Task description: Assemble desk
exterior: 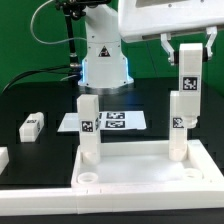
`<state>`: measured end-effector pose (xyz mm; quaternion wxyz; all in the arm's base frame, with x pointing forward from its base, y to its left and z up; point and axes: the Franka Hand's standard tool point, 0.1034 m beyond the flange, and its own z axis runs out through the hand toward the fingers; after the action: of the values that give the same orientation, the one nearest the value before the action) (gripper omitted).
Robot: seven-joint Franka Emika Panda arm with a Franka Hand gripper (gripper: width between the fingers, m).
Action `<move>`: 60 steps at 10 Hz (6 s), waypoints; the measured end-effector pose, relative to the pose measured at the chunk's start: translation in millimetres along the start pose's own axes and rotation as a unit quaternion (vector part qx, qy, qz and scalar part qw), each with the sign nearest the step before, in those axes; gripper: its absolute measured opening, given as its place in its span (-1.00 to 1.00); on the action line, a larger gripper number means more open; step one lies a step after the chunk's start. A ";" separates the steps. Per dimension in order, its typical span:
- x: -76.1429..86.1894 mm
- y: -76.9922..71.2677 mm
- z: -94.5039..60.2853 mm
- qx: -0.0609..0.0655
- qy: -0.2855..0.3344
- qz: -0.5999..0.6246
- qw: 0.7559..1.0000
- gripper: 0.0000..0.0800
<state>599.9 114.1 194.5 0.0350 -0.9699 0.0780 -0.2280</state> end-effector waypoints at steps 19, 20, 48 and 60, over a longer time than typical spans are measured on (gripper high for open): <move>-12.5 3.9 76.8 -0.003 0.016 -0.018 1.000 -0.29; -14.6 3.3 79.0 -0.004 0.014 -0.018 1.000 -0.29; 18.1 24.2 57.8 -0.011 -0.008 0.003 1.000 0.62; 29.4 8.8 75.8 -0.027 -0.191 0.090 0.977 0.62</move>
Offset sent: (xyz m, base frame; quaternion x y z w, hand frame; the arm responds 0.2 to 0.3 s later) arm 0.0209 -0.0009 -0.0141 0.0047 0.0675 -0.0260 0.9974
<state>658.6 103.0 138.7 0.0431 -0.9851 0.1631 -0.0326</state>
